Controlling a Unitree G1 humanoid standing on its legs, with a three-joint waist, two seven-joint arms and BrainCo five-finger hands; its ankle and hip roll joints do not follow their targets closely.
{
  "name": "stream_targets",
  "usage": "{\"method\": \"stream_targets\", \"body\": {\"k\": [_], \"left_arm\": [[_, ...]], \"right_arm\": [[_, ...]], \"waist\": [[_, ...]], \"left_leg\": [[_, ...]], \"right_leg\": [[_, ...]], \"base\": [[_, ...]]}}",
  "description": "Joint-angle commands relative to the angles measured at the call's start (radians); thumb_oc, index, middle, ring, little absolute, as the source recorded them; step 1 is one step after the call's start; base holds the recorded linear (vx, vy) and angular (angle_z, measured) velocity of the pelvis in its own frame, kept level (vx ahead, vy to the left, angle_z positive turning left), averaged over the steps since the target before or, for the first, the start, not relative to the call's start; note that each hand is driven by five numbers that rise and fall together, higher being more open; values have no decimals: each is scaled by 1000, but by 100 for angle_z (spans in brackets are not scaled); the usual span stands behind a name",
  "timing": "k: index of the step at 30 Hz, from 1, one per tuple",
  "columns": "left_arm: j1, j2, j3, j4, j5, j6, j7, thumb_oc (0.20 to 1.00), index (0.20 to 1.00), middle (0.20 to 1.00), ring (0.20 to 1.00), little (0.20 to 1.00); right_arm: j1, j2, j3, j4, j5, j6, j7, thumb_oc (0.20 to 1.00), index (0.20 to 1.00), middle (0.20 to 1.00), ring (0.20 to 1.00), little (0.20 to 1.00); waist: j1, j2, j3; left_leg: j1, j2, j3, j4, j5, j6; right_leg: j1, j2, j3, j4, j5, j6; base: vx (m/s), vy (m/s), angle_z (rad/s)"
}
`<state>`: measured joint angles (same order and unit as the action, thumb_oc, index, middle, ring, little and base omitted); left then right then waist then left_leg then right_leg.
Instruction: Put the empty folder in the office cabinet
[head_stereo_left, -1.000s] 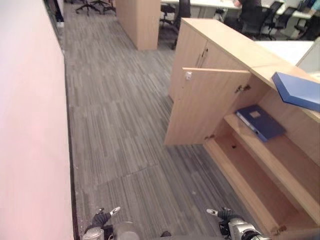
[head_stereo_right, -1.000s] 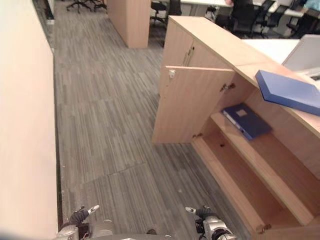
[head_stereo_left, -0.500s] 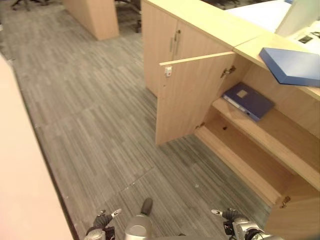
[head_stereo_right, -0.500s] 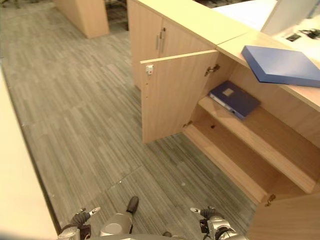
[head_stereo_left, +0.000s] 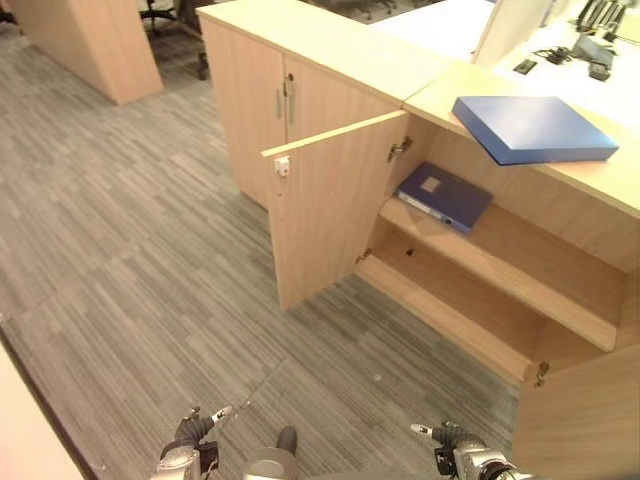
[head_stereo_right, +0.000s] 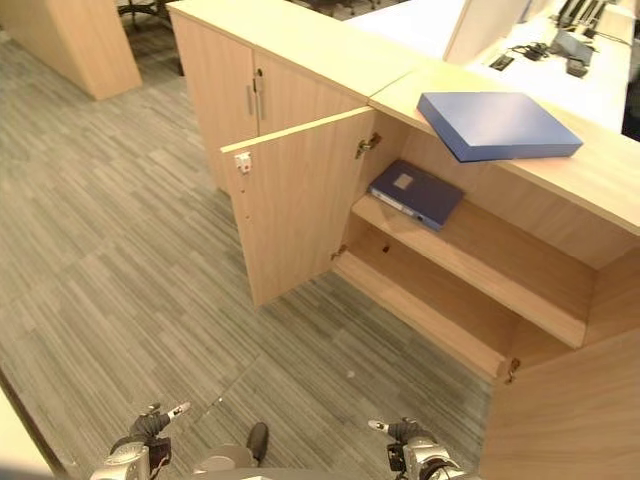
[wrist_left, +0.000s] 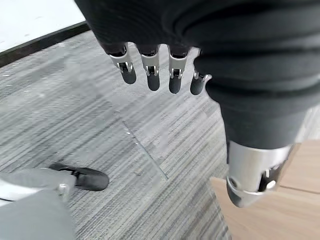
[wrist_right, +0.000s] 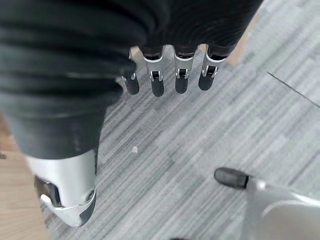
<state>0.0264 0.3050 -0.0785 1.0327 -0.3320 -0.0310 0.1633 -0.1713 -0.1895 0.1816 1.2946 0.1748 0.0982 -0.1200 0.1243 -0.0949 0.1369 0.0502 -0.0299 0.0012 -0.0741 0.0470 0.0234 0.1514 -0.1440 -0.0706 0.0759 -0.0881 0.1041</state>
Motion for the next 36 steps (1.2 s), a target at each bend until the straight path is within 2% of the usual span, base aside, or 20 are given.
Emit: {"method": "stream_targets", "body": {"k": [1,2,3,4,5,6,9,10,12,15,16,19,26,28,30,31,32,34,35,36], "left_arm": [[12,-4,-2,6,53,-5,-14,1000,1000,1000,1000,1000],[15,2,-5,-2,58,-1,-16,1000,1000,1000,1000,1000],[15,2,-5,-2,58,-1,-16,1000,1000,1000,1000,1000],[17,6,-9,-4,63,2,-22,1000,1000,1000,1000,1000],[24,9,-12,-8,72,4,-26,1000,1000,1000,1000,1000],[32,16,-12,-12,85,10,-34,1000,1000,1000,1000,1000],[26,19,-10,-24,78,14,-37,1000,1000,1000,1000,1000],[26,18,-10,-24,78,14,-37,1000,1000,1000,1000,1000],[20,20,-10,-27,81,13,-37,1000,1000,1000,1000,1000],[10,15,-7,-18,86,5,-33,1000,1000,1000,1000,1000],[5,13,-10,-12,99,2,-33,1000,1000,1000,1000,1000],[3,10,-11,-3,106,3,-34,1000,1000,1000,1000,1000],[-15,0,-55,-27,107,6,-40,1000,1000,1000,1000,1000],[-16,-1,-59,-30,103,6,-43,1000,1000,1000,1000,1000],[-18,3,-70,-57,90,6,-59,1000,1000,1000,1000,1000],[-18,3,-70,-57,89,7,-59,1000,1000,1000,1000,1000],[-19,7,-74,-67,89,9,-62,1000,1000,1000,1000,1000],[-20,11,-82,-96,89,14,-66,1000,1000,1000,1000,1000],[-22,11,-101,-114,104,14,-73,1000,1000,1000,1000,1000],[-26,14,-111,-128,110,14,-77,1000,1000,1000,1000,1000]], "right_arm": [[-17,-36,3,-19,-35,2,11,1000,1000,1000,1000,1000],[-19,-40,9,-25,-43,4,14,1000,1000,1000,1000,1000],[-19,-40,9,-26,-43,4,14,1000,1000,1000,1000,1000],[-22,-42,11,-33,-44,3,13,1000,1000,1000,1000,1000],[-23,-41,13,-43,-44,1,18,1000,1000,1000,1000,1000],[-29,-44,16,-46,-52,4,24,1000,1000,1000,1000,1000],[-68,-54,16,-61,-55,10,23,1000,1000,1000,1000,1000],[-68,-54,16,-61,-55,10,23,1000,1000,1000,1000,1000],[-89,-58,15,-69,-48,11,18,1000,1000,1000,1000,1000],[-95,-58,15,-82,-46,14,17,1000,1000,1000,1000,1000],[-89,-56,14,-78,-41,13,17,1000,1000,1000,1000,1000],[-83,-57,13,-67,-42,13,14,1000,1000,1000,1000,1000],[-78,-73,29,-55,-33,2,1,1000,1000,1000,1000,1000],[-80,-72,35,-57,-31,1,1,1000,1000,1000,1000,1000],[-77,-70,55,-55,-30,-4,-2,1000,1000,1000,1000,1000],[-77,-70,55,-55,-30,-4,-2,1000,1000,1000,1000,1000],[-77,-69,60,-57,-27,-4,-5,1000,1000,1000,1000,1000],[-74,-71,66,-64,-23,-5,-8,1000,1000,1000,1000,1000],[-75,-79,61,-61,-15,-3,-13,1000,1000,1000,1000,1000],[-77,-84,61,-59,-15,-2,-12,1000,1000,1000,1000,1000]], "waist": [[13,33,-14],[10,41,0],[11,40,1],[11,50,8],[13,56,17],[26,59,26],[29,76,47],[29,76,47],[31,73,56],[22,59,71],[26,38,63],[23,24,47],[-20,19,18],[-23,19,16],[-23,10,19],[-23,11,18],[-18,3,26],[-7,-8,46],[-2,-10,64],[0,-10,68]], "left_leg": [[-46,-43,-84,39,-48,37],[-29,-50,-73,38,-58,51],[-28,-51,-71,38,-58,51],[-11,-48,-57,35,-69,56],[12,-48,-34,32,-84,63],[62,-48,1,24,-125,65],[73,-17,46,44,-148,52],[73,-16,46,44,-149,52],[79,-3,66,55,-163,36],[105,10,75,65,-185,12],[124,4,73,66,-209,4],[141,17,73,58,-216,-8],[154,133,78,100,-246,-62],[149,150,82,127,-245,-73],[92,205,98,308,-178,-113],[89,208,97,314,-180,-114],[51,228,96,419,-133,-118],[-29,255,77,624,-64,-109],[-96,261,75,729,-37,-91],[-135,249,71,743,-51,-83]], "right_leg": [[-128,-24,-62,304,84,48],[-157,-47,-84,384,133,40],[-159,-48,-82,388,131,41],[-180,-70,-126,440,141,29],[-201,-117,-190,490,160,27],[-190,-199,-319,494,169,52],[-231,-204,-426,351,179,66],[-230,-204,-426,350,179,66],[-238,-193,-459,182,217,88],[-252,-173,-427,-4,283,113],[-220,-164,-427,-66,289,114],[-203,-156,-439,-75,297,115],[-215,-65,-429,-27,174,51],[-214,-49,-423,-22,155,38],[-179,13,-407,-32,105,-8],[-180,15,-407,-33,104,-10],[-159,35,-401,-43,89,-29],[-121,68,-397,-58,61,-68],[-94,97,-377,-62,26,-95],[-87,100,-365,-63,18,-98]], "base": [[85,222,-53],[51,155,-40],[47,158,-30],[77,168,-24],[251,238,-39],[261,175,-53],[129,-12,-75],[54,-94,-55],[70,-141,-35],[181,-193,-49],[290,-240,-24],[230,-213,9],[161,-252,1],[120,-245,-18],[144,-366,-36],[80,-255,-36],[60,-243,-29],[98,-348,-32],[112,-275,-34],[110,-187,-47]]}}
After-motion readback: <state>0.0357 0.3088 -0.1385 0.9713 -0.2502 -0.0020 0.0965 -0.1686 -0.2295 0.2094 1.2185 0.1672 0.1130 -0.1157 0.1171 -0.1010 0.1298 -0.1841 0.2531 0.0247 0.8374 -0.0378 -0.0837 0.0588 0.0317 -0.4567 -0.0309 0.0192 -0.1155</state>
